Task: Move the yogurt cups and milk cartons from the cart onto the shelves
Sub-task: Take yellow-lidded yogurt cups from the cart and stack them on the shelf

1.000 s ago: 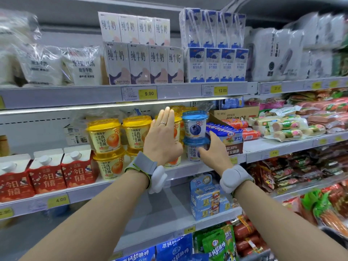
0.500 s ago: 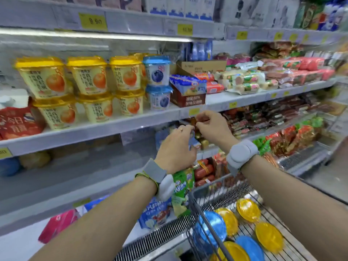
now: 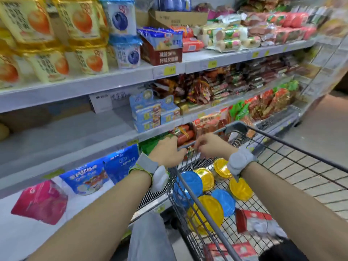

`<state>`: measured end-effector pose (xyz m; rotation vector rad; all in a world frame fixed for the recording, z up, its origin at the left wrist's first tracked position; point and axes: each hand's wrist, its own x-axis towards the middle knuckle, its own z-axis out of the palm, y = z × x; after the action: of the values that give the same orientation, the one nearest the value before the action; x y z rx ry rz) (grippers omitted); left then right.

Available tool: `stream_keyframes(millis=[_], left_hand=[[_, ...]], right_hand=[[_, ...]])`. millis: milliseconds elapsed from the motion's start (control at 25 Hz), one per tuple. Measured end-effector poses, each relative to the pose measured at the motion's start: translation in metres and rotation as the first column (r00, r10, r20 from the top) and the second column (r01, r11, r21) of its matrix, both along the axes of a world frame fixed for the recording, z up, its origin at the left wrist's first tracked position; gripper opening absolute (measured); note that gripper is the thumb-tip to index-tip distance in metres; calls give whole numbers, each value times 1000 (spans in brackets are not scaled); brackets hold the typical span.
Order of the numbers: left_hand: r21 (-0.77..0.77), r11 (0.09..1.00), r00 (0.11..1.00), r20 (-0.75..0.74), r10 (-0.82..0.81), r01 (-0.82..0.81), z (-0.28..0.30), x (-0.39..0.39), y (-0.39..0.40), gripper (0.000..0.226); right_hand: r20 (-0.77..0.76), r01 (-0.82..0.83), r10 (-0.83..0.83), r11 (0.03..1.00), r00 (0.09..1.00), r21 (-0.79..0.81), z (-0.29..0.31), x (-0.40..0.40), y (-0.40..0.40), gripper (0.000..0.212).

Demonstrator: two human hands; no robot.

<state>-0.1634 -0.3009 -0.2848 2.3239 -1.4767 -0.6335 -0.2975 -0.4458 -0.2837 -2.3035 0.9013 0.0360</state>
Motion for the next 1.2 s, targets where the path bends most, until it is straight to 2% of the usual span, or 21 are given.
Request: stream_keyframes(millis=[80,160,240,280,400,440,520,600,680,880,1200], left_hand=[[-23,996,994,-75,81,-83,-18,-17,0,29],[-87,989,984,121,133,-123,-29,-33,1,29],[-161,983,900,410,150,-90,-26,-43,-1,26],[-148,987,863,490,124,-58,-24,-46,-4,25],[-57,997,810,586,-10,53,-32,-50,-19,37],[-80,994,800,599,-11,74,-36,-50,-21,42],[-103,990,833,553,-27,101,-45,-44,-26,61],[-57,993,894,442,-70,106,-48,-40,-28,85],[-57,997,909,415,-28,57,-47,-42,-30,94],[-133,990,908,419,23,36,-49,-43,-31,83],[-149,988,915,402,32,31,-47,-38,-38,65]], right_hand=[[-129,-135,127,989,983,-54,-32,-10,11,19],[-175,-191,185,981,967,-18,-65,-22,21,25],[-135,-190,193,981,972,39,-87,-29,26,36],[-89,-171,175,984,981,46,-96,-29,25,35],[70,3,-4,1000,998,4,-112,-23,13,23],[73,73,-71,997,995,-37,-117,-23,7,22],[-61,112,-119,988,991,-110,-129,-29,-5,32],[-250,45,-77,991,965,-129,-143,-38,-12,52],[-295,-6,-34,991,955,-132,-153,-44,-13,63],[-323,-92,20,974,946,-208,-158,-43,-12,76],[-462,-226,67,927,885,-299,-142,-21,-17,59]])
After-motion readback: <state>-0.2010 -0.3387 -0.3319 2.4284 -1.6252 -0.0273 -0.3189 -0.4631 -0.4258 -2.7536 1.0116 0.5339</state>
